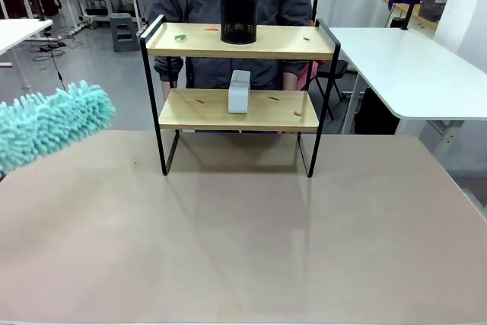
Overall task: Clean the shelf.
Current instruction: Pick up the Duster from the human, then clean the specific tier of the Shelf with the Duster once objects are removed.
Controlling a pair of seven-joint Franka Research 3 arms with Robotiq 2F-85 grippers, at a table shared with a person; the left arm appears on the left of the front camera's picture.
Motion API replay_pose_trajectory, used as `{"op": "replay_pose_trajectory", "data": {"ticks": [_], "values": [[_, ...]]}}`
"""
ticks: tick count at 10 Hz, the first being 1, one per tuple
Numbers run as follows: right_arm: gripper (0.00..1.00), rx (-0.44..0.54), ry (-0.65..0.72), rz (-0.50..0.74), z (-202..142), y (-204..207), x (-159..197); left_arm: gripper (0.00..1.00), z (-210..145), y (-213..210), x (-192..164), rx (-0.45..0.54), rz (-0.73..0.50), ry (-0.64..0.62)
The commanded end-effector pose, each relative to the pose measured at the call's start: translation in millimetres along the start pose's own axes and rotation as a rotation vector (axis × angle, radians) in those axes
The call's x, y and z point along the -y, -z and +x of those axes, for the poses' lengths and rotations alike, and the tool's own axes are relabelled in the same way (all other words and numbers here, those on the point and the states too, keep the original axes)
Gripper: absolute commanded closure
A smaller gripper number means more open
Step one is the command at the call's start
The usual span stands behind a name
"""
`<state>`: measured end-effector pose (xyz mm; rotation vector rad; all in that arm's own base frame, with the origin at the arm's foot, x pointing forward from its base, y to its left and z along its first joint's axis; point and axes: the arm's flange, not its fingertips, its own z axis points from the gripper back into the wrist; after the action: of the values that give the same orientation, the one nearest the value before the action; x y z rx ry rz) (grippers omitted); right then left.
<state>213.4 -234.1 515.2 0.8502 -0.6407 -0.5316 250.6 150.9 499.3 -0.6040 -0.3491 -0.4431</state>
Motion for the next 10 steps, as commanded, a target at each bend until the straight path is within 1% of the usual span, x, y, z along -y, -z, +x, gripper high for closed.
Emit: {"op": "replay_pose_trajectory", "data": {"ticks": [1, 10], "values": [[0.00, 0.007, -0.025, 0.019, -1.1, 1.3, -0.4, 1.00, 12.8, -7.6, -7.4, 0.013, -0.035, -0.089], [0.00, 0.007, -0.025, 0.019, -1.1, 1.3, -0.4, 1.00, 12.8, -7.6, -7.4, 0.013, -0.035, -0.089]]}}
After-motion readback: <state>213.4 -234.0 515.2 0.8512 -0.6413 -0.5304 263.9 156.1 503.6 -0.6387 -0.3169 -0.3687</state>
